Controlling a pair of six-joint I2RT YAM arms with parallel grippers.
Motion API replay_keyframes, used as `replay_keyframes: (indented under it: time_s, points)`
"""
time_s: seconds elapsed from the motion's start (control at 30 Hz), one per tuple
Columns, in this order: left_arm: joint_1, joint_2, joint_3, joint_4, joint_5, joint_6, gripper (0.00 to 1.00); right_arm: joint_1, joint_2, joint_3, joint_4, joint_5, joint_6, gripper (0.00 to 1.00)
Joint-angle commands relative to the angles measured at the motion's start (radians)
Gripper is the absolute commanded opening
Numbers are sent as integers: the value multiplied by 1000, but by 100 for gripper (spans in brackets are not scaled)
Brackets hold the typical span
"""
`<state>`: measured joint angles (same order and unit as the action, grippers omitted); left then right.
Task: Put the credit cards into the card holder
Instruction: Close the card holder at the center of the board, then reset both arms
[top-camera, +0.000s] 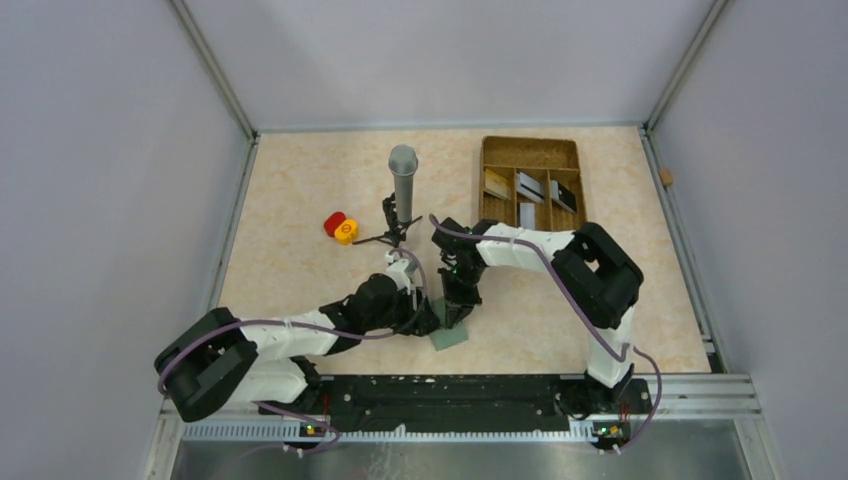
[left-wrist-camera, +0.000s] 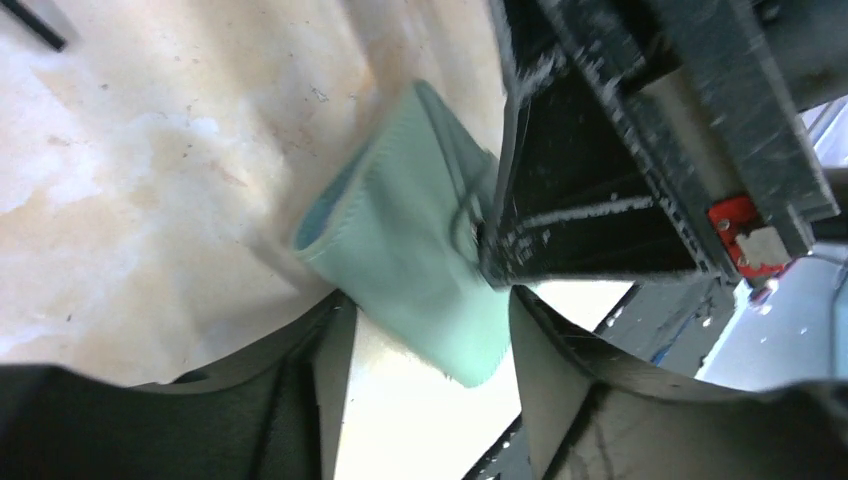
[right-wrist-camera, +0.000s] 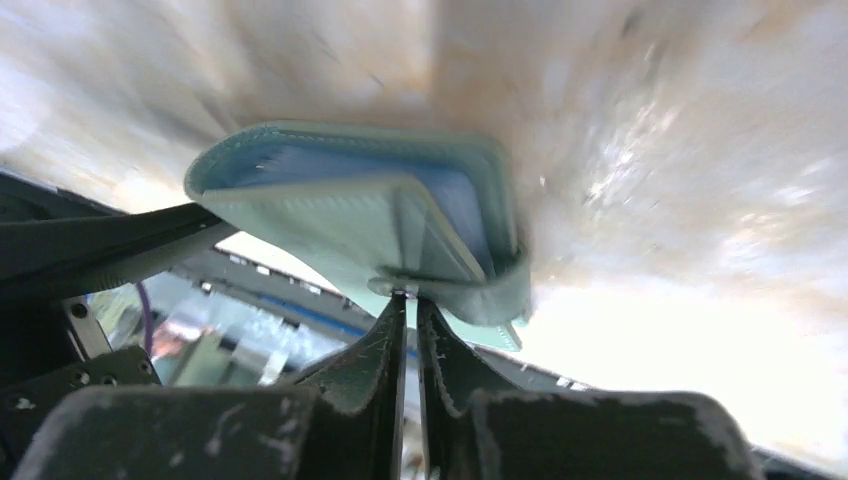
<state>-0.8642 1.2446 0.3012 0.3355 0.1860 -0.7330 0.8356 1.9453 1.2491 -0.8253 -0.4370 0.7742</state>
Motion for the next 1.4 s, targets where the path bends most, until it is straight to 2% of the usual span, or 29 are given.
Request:
replay_keyframes:
  time_s: [0.0, 0.17, 0.3, 0.47, 0.53, 0.7, 0.83, 1.0, 1.13, 1.23, 1.37]
  points:
    - [12, -48, 40, -150, -46, -17, 65, -11, -75, -4, 255, 323, -131, 11]
    - [37, -97, 70, -252, -108, -53, 73, -18, -194, -21, 151, 322, -195, 21]
    - [104, -145, 102, -391, -149, -68, 80, -52, -314, -78, 74, 358, -232, 31]
    - [227, -240, 179, -592, -262, -82, 97, -181, -533, -178, 98, 419, -277, 55]
    - [288, -279, 208, -647, -286, -80, 99, -269, -598, -219, 134, 426, -293, 60]
    - [521, -338, 322, -782, -243, 6, 99, -468, -743, -313, 240, 503, -321, 65]
    - [682, -375, 467, -890, -240, 116, 99, -498, -866, -371, 325, 711, -388, 68]
    - [694, -472, 585, -923, -392, 271, 99, -499, -1078, -484, 479, 845, -462, 69]
    - [694, -600, 553, -880, -436, 397, 99, -498, -1245, -571, 575, 890, -503, 69]
    - [694, -666, 492, -844, -443, 434, 99, -499, -1304, -588, 587, 906, -513, 69]
    - [694, -684, 476, -840, -428, 437, 99, -498, -1304, -586, 588, 905, -521, 69]
